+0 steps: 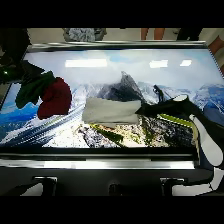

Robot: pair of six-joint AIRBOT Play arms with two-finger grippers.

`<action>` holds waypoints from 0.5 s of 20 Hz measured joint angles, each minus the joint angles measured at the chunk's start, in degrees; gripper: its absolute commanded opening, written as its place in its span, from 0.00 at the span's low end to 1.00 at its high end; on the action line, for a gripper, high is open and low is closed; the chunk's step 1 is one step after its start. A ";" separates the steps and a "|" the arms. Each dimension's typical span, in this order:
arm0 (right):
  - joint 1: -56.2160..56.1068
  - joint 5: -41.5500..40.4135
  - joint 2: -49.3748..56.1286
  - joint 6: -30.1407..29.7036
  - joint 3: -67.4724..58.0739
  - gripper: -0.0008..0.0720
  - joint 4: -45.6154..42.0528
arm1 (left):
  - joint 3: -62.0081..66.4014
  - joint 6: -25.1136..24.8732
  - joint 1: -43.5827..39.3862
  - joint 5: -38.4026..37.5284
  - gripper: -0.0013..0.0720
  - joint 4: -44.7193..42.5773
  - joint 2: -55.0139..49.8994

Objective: Fold the shirts.

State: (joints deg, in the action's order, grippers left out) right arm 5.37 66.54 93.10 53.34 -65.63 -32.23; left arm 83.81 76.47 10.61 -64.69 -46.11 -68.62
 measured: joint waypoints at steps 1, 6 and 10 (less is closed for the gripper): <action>1.75 1.49 -0.96 -0.57 -2.08 0.07 0.07 | 0.00 0.00 -0.09 0.04 0.06 0.00 -0.04; 16.39 7.37 -7.82 6.86 -15.12 0.07 -9.42 | -0.02 -0.48 -0.26 0.13 0.06 0.00 -0.07; 29.97 11.34 -11.43 11.47 -22.99 0.07 -13.79 | -0.07 -1.07 -0.26 0.15 0.06 -0.02 -0.07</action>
State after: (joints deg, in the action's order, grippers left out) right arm 35.33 77.89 81.67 64.82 -88.62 -46.02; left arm 83.74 75.40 10.35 -64.53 -46.13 -68.69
